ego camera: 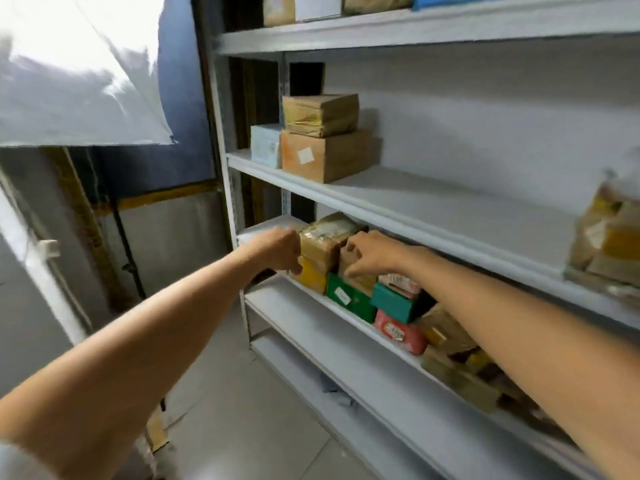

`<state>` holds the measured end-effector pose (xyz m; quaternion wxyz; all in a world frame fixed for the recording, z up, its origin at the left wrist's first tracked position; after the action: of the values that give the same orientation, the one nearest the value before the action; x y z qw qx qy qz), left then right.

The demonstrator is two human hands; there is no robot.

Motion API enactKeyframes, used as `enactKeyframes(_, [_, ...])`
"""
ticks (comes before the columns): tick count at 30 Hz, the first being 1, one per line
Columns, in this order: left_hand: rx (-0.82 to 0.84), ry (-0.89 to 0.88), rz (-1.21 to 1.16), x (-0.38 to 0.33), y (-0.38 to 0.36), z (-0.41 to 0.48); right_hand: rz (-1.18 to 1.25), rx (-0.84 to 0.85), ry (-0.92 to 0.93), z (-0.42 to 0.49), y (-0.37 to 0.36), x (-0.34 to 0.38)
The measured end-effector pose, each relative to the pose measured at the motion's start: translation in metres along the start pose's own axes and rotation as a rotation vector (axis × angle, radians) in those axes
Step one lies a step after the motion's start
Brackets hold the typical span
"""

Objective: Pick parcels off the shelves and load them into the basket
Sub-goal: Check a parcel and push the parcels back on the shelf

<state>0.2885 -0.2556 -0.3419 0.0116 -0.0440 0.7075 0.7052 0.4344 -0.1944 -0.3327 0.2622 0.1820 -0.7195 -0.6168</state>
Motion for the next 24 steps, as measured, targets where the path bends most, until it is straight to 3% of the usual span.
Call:
enactKeyframes(6, [0.037, -0.231, 0.012, -0.029, 0.0, 0.069, -0.005, -0.056, -0.324, -0.002, 0.01, -0.066])
enactKeyframes(13, [0.075, -0.465, -0.014, -0.055, 0.002, 0.099, 0.152, -0.077, -0.601, -0.036, -0.002, -0.088])
enactKeyframes(24, [0.029, -0.773, -0.009, -0.213, 0.032, 0.077, 0.136, -0.221, -0.966, -0.183, 0.064, -0.159])
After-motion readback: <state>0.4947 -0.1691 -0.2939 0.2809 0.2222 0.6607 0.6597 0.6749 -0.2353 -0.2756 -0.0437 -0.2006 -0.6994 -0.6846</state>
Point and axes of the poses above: each hand's wrist, its own z-axis towards the middle knuckle, its own y-axis out of the back of the hand, x = y × z, the point moved 7 cm from there along z, towards the middle knuckle, and after that the axes turned 14 degrees about -y, right-handed, at the moved point
